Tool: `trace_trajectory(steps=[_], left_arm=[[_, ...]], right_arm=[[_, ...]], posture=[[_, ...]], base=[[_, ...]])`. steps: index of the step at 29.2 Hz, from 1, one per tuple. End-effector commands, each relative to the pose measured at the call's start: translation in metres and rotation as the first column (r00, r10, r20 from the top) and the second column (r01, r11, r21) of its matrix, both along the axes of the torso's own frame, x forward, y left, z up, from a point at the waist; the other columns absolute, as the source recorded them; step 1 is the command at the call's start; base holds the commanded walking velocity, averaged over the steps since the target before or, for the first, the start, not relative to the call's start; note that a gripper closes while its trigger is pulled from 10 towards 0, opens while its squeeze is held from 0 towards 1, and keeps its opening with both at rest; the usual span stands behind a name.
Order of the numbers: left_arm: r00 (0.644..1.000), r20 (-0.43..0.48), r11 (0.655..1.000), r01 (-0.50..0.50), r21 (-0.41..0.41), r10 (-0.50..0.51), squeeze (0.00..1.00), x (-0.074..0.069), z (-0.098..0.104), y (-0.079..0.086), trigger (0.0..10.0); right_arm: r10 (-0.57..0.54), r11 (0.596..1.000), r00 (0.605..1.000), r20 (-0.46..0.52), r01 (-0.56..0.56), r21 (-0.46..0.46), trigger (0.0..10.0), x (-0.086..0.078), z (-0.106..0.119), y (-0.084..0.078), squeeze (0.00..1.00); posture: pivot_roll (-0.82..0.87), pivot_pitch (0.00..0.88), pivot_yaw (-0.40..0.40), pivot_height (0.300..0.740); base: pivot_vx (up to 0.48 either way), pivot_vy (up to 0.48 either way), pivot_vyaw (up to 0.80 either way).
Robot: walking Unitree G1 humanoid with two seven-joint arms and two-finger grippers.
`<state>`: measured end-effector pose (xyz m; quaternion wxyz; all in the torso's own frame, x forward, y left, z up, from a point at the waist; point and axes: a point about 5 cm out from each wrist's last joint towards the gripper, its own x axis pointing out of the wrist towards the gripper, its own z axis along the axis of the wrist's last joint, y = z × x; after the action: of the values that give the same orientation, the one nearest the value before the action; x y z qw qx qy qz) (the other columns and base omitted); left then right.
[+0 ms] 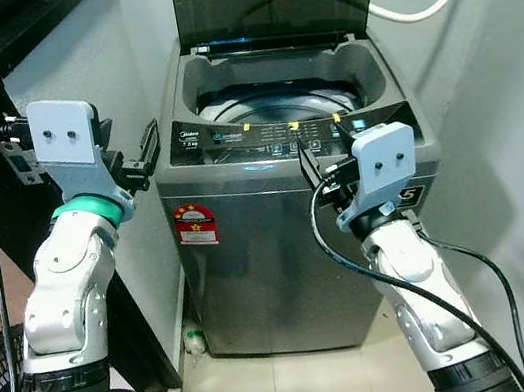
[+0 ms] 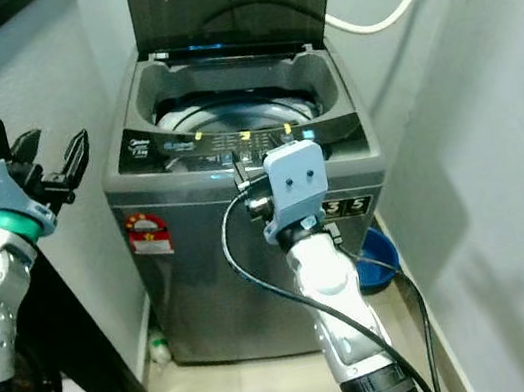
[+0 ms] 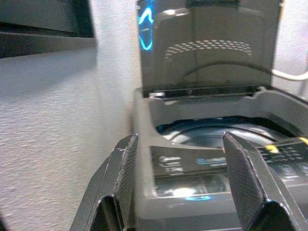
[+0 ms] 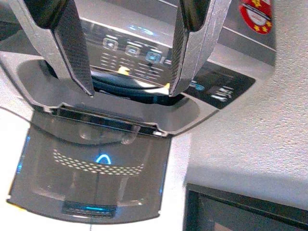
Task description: Clothes washing
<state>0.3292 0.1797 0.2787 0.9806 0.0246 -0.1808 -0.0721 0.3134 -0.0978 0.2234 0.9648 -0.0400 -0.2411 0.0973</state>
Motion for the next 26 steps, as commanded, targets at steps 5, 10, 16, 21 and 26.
trace_trajectory(steps=[5, 10, 16, 21, 26], left_arm=[[0.999, -0.021, 1.000, 0.029, 0.011, -0.029, 0.00, 0.000, -0.006, -0.010, 10.0], [0.998, -0.035, 0.998, 0.061, 0.011, -0.060, 0.00, -0.002, -0.012, -0.019, 10.0], [0.995, -0.046, 0.996, 0.086, 0.006, -0.086, 0.00, -0.003, -0.016, -0.027, 10.0], [0.994, -0.052, 0.995, 0.096, 0.005, -0.096, 0.00, -0.004, -0.018, -0.030, 10.0], [0.993, -0.058, 0.994, 0.108, 0.004, -0.107, 0.00, -0.004, -0.020, -0.034, 10.0]], right_arm=[[-0.009, 1.000, 1.000, -0.024, 0.008, -0.026, 10.0, 0.002, -0.006, -0.002, 0.00], [-0.009, 0.999, 1.000, -0.027, 0.008, -0.032, 10.0, 0.003, -0.008, -0.002, 0.00], [-0.008, 0.999, 0.999, -0.032, 0.007, -0.035, 10.0, 0.003, -0.009, -0.003, 0.00], [0.003, 0.999, 0.999, -0.037, -0.004, -0.034, 10.0, 0.003, -0.010, -0.003, 0.00], [0.037, 0.999, 0.998, -0.045, -0.039, -0.031, 10.0, 0.001, -0.012, 0.000, 0.00]], posture=[[0.15, 0.000, 0.021, 0.740], [0.15, 0.000, 0.020, 0.740], [0.15, 0.000, 0.019, 0.740], [0.15, 0.000, 0.019, 0.740], [0.14, 0.000, 0.020, 0.740]], base=[[0.000, 0.000, 0.00], [0.000, 0.000, 0.16], [0.000, 0.000, 0.79], [0.000, 0.000, 0.79], [0.000, 0.000, 0.78]])
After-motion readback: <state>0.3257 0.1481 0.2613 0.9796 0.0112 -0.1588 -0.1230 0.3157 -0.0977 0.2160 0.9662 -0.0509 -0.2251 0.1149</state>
